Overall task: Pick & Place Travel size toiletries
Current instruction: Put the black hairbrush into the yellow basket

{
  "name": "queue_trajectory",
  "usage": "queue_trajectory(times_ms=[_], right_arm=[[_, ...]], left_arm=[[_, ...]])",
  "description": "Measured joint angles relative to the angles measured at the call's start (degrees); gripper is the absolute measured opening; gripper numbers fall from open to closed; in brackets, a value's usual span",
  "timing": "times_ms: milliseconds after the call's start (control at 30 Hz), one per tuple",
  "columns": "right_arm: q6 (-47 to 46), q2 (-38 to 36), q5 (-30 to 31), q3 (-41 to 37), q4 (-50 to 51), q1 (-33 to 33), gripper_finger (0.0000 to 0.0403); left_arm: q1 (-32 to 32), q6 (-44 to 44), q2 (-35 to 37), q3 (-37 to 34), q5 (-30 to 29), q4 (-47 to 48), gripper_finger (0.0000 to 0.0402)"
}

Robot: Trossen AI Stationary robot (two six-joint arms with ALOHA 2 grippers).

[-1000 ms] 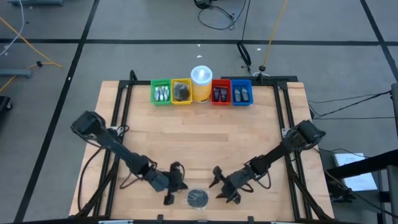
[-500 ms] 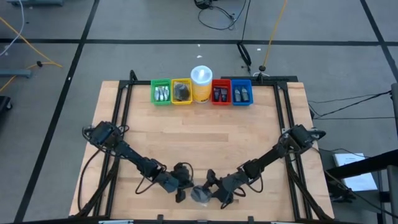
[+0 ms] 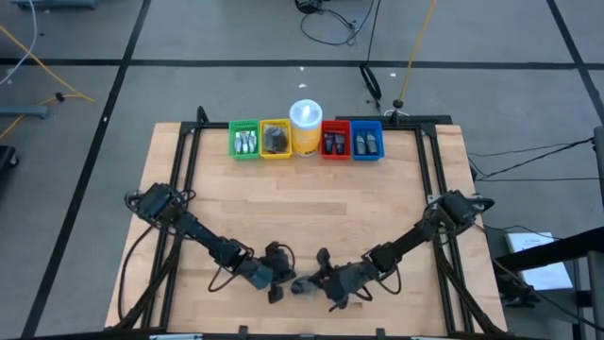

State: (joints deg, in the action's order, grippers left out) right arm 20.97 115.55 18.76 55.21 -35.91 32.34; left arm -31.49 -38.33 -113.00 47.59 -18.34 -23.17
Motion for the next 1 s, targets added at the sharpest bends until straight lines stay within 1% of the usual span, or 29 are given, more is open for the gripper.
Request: queue_trajectory(times_ms=[67, 100, 167, 233, 333, 433, 467, 500, 567, 600, 700, 767, 833, 933, 1000], right_arm=[[-1.8, -0.89, 1.44, -0.15, 0.55, 0.45, 0.003], [-2.1, -1.54, 2.12, -0.36, 1.14, 0.68, 0.0022], [-4.26, -2.83, 2.92, -0.68, 1.99, 1.17, 0.0023], [-9.34, -5.09, 3.32, -2.05, 3.14, 1.49, 0.0035], [-19.31, -8.45, 3.7, -5.52, 2.89, 0.69, 0.0046], [-28.26, -11.64, 3.75, -11.56, 1.58, -0.48, 0.0033], [-30.58, -12.54, 3.7, -13.59, -0.25, -0.91, 0.0027], [-32.44, -13.6, 3.7, -15.68, -2.07, -1.36, 0.0023], [-35.15, -15.3, 3.73, -19.51, -6.17, -2.39, 0.0023], [-36.1, -15.8, 3.72, -21.05, -8.14, -2.79, 0.0023], [-37.83, -17.14, 3.77, -25.2, -13.01, -3.74, 0.0035], [-38.67, -17.71, 3.68, -26.82, -15.94, -4.09, 0.0044], [-38.73, -17.77, 3.74, -27.42, -17.13, -4.27, 0.0046], [-38.55, -17.71, 3.72, -27.57, -17.39, -4.26, 0.0036], [-38.31, -17.73, 3.67, -27.55, -17.27, -4.24, 0.0028]], left_arm=[[0.9, 3.53, 1.41, -0.06, 0.4, 0.39, 0.0033], [1.4, 5.15, 2.3, -0.12, 0.39, 0.89, 0.0039], [2.4, 8.36, 5.3, -0.33, 0.18, 3.48, 0.005], [3.54, 11.37, 9.02, -0.14, -0.97, 3.76, 0.006], [4.22, 16.57, 14.2, -0.11, -6.92, 5.3, 0.0069], [3.92, 24.89, 16.23, -0.13, -14.83, 1.97, 0.0071], [3.61, 28.39, 16.33, -0.13, -16.25, -0.33, 0.0072], [3.42, 31.96, 16.13, -0.06, -16.34, -2.81, 0.0072], [3.29, 37.97, 15.23, -0.03, -14.99, -5.86, 0.0072], [3.5, 40.6, 14.29, -0.04, -13.26, -7.93, 0.0072], [4.98, 47.37, 11.42, -0.07, -6.45, -14.32, 0.0074], [6.55, 49.27, 9.1, 0.59, -2.3, -17.97, 0.0084], [7.96, 49.89, 7.08, 1.16, 0.23, -20.32, 0.0107], [10.1, 48.85, 4.17, 3.93, 0.63, -21.51, 0.016], [11.12, 46.23, 3.04, 5.67, 0.18, -19.5, 0.02]])
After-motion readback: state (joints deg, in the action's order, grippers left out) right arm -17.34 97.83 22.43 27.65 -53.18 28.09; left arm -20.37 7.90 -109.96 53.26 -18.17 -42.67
